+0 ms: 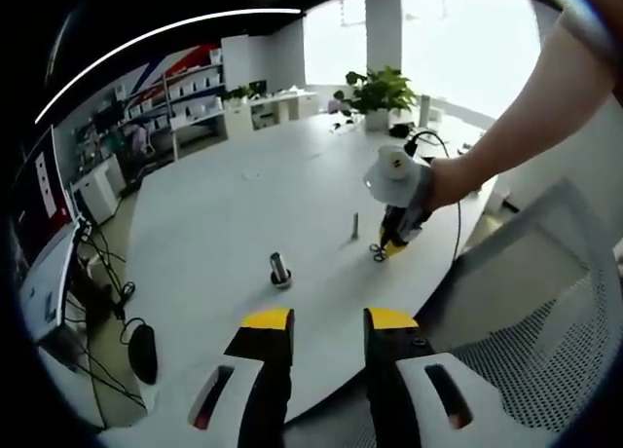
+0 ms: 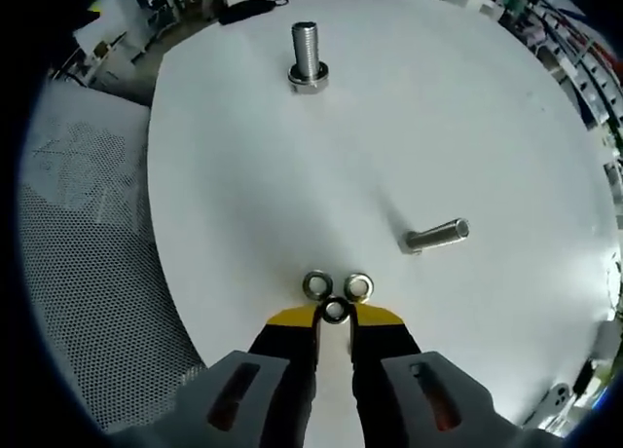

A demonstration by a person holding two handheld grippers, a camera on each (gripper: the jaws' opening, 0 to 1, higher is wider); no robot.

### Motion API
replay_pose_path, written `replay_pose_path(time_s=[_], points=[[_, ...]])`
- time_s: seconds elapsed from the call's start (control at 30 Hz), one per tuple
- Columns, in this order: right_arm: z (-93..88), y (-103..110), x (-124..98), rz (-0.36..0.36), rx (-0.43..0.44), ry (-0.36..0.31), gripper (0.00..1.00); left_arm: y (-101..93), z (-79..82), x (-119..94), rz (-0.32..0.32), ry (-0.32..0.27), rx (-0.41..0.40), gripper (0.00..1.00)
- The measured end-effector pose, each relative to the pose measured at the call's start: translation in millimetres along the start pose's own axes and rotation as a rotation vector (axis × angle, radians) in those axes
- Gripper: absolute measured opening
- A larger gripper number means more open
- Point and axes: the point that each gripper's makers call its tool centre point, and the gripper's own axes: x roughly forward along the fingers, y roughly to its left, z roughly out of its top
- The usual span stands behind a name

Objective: Place the washer onto the threaded stud by aligning its center hole with the stud, sliding it down to the base, and recovering from edge contact or off-axis alignment until the washer reaches the visible bottom stop.

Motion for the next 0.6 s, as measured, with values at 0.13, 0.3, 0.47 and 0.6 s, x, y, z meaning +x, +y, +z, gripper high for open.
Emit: replay_pose_path(time_s=[0.13,0.3,0.47,0.6], points=[[-1.6,-3,-1,0.002,0.029,0.001,0.13,0.0,-0.4,0,0.000,0.003,0.002,0.27],[-5.3,-5,-5,-0.003,0.039,-0.005,0.13,0.6,-0.5,0,0.001,0.002,-0.003,0.27],[1.2,-13,-15,-0.020,0.046,-0.040,0.13,0.3,-0.3,0,-0.001,0.002,0.000,0.27],[2.8,-21,-20,-0.039,0.042,-0.046,0.13,-0.5,0.0,0,-0.004,0.002,0.005,0.27]])
